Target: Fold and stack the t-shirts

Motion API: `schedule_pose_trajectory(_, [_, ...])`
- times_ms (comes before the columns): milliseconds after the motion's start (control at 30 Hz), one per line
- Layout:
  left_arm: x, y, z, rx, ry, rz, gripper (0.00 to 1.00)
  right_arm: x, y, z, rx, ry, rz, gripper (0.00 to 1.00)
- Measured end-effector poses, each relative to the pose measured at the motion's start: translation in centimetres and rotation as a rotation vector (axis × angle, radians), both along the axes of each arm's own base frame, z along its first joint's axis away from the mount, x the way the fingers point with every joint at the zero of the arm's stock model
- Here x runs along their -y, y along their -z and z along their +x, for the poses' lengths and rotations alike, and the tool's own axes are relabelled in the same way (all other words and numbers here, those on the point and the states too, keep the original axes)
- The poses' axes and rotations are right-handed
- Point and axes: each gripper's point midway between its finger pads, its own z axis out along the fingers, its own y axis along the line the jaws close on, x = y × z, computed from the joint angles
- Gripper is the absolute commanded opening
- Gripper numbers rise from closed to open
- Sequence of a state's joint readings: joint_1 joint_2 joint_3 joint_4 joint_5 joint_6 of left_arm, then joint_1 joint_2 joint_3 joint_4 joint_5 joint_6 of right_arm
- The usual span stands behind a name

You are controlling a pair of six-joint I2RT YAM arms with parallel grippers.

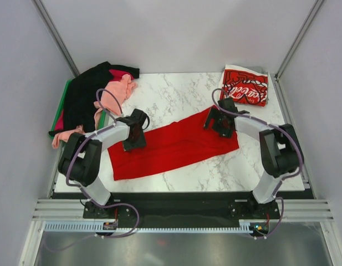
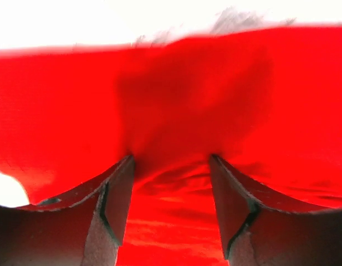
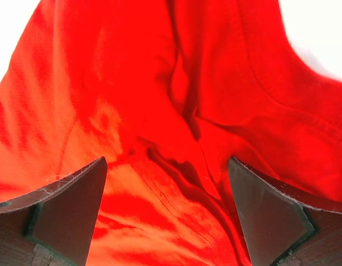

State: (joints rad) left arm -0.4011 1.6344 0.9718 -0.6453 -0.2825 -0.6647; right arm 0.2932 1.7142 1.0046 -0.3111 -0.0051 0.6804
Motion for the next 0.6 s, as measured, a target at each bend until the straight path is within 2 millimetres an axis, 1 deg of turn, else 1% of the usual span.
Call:
schedule_pose_trajectory(33, [0.3, 0.7, 0.0, -0.021, 0.000, -0.007, 0.64, -0.3, 0.1, 1.1, -0.004, -0.004, 0.001, 0.98])
schedule_pose_trajectory(100, [1.0, 0.5, 1.0, 0.001, 0.010, -0.033, 0.64, -1.3, -0.1, 4.0, -0.001, -0.025, 0.011, 0.98])
schedule_pose_trajectory(133, [1.2, 0.6, 1.0, -0.002, 0.014, -0.045, 0.64, -2.0, 0.0, 5.7, 0.004, -0.037, 0.019, 0.98])
schedule_pose_trajectory(233, [2.0, 0.7, 0.7, -0.012, 0.027, -0.085, 0.63, -5.1, -0.4, 11.5, 0.055, -0.098, 0.069, 0.98])
schedule_pose_trajectory(300, [2.9, 0.7, 0.1, -0.014, 0.041, -0.135, 0.61, -7.4, -0.9, 15.2, 0.103, -0.140, 0.109, 0.98])
schedule_pose_trajectory(367, [4.2, 0.7, -1.0, -0.003, 0.057, -0.206, 0.61, -9.4, -1.0, 18.0, 0.142, -0.171, 0.142, 0.98])
schedule_pose_trajectory(433, [5.9, 0.5, -2.6, 0.000, 0.075, -0.270, 0.64, -11.2, -1.3, 20.7, 0.186, -0.195, 0.174, 0.98])
schedule_pose_trajectory(500, [8.4, 0.3, -4.8, -0.015, 0.117, -0.327, 0.66, -12.8, -1.5, 22.8, 0.225, -0.207, 0.215, 0.98])
schedule_pose_trajectory(567, [11.5, 0.1, -6.9, -0.052, 0.165, -0.415, 0.67, -14.0, -1.7, 24.8, 0.272, -0.204, 0.261, 0.98])
schedule_pose_trajectory(600, [12.6, 0.0, -7.6, -0.069, 0.180, -0.448, 0.68, -14.5, -1.6, 25.5, 0.291, -0.201, 0.283, 0.98])
